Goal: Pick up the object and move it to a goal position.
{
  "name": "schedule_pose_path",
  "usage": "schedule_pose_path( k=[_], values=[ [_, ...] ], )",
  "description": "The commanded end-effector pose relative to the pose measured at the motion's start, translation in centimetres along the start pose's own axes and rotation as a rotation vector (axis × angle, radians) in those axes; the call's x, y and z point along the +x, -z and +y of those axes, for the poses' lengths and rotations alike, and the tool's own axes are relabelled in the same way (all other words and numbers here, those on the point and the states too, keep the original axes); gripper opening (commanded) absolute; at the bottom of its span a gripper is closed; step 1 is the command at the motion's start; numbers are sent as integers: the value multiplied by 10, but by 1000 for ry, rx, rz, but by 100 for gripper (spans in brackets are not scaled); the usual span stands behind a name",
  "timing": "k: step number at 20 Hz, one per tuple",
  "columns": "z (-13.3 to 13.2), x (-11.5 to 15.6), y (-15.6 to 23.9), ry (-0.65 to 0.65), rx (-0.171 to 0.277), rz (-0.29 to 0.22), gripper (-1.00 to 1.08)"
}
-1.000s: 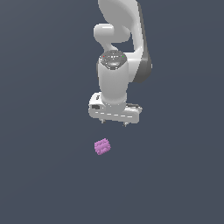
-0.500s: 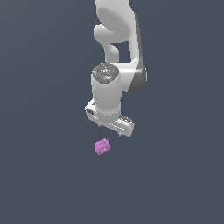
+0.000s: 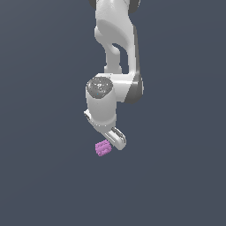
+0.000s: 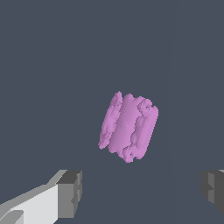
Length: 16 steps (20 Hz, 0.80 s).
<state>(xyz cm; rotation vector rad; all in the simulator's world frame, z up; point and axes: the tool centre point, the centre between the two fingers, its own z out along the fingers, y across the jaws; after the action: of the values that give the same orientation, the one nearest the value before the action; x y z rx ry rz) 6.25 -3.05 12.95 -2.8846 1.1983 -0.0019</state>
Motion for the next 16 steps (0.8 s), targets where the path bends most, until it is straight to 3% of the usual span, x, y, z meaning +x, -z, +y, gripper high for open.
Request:
schedule_pose_path(
  k=[1,8,16],
  values=[
    [1,7,-7,-75,-3,1,100],
    [3,20,-20,-230,-11,5,100],
    [4,27,-28,-314,-16,8,100]
  ],
)
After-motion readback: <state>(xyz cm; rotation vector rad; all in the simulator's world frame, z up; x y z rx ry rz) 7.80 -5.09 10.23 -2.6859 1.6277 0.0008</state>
